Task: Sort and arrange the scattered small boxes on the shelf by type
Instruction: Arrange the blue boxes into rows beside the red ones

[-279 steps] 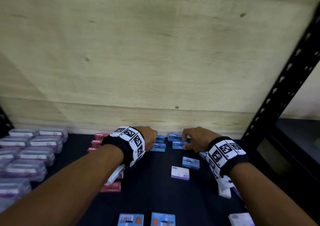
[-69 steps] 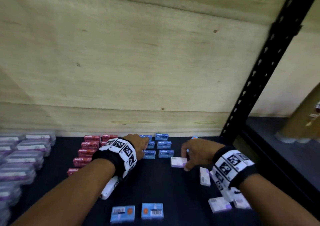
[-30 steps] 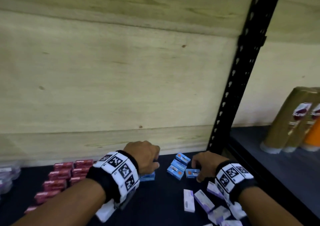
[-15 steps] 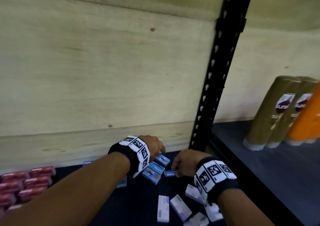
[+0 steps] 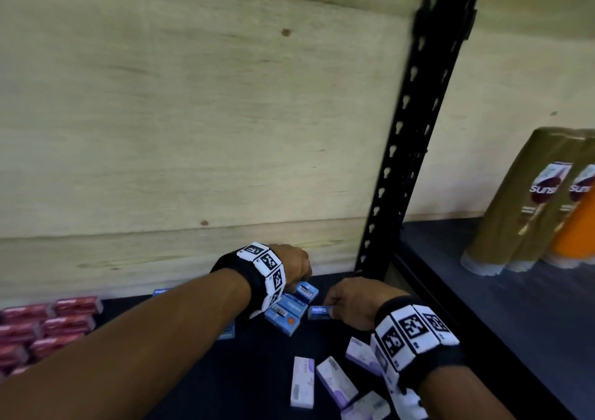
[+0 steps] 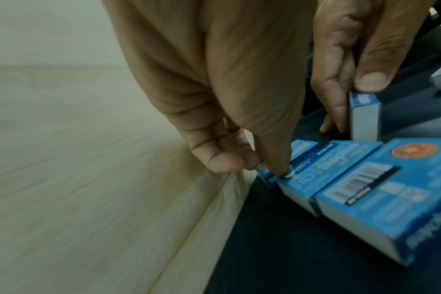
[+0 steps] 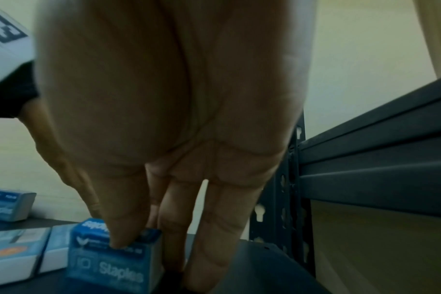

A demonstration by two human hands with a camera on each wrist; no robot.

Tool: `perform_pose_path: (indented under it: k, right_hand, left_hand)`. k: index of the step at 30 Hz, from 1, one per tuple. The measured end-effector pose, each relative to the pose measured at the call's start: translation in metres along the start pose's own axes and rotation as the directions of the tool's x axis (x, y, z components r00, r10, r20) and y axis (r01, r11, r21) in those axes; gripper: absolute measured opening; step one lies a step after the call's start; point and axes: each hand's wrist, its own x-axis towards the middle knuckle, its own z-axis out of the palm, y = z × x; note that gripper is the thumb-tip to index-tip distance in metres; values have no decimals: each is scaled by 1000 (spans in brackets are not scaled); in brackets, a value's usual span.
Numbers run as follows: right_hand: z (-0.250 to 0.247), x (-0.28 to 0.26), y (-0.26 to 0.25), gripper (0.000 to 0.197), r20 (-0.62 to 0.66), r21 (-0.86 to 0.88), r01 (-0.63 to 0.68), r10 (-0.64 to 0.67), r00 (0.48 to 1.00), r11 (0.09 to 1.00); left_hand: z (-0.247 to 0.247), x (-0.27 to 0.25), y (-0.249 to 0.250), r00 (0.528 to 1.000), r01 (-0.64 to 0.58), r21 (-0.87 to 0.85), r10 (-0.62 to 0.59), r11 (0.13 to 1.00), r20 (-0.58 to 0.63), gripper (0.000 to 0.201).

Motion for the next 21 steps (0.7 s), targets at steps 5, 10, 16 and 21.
perform_pose_path:
  k: [5,10,16,21]
  right_hand:
    - [0,-3,0,32,36,-34,12,-10,999,999]
    - [-2,-14,-3,33,25,-38,8,-7,1000,999]
    - [-9,-33,-16,34,-74,-8,6,-7,997,1000]
    - [0,-48,-57,32,-48,-5,107,-107,993,994]
  left_hand:
    - [12,-15,-3,999,37,1,-37,999,-37,30]
    - [0,-54,-9,996,84,-149,-89,985,-31,34]
    - [-10,-123,-14,995,62,-315,-85,947,-60,36]
    - [11,-174,-21,992,113,-543,-126,832,15,39]
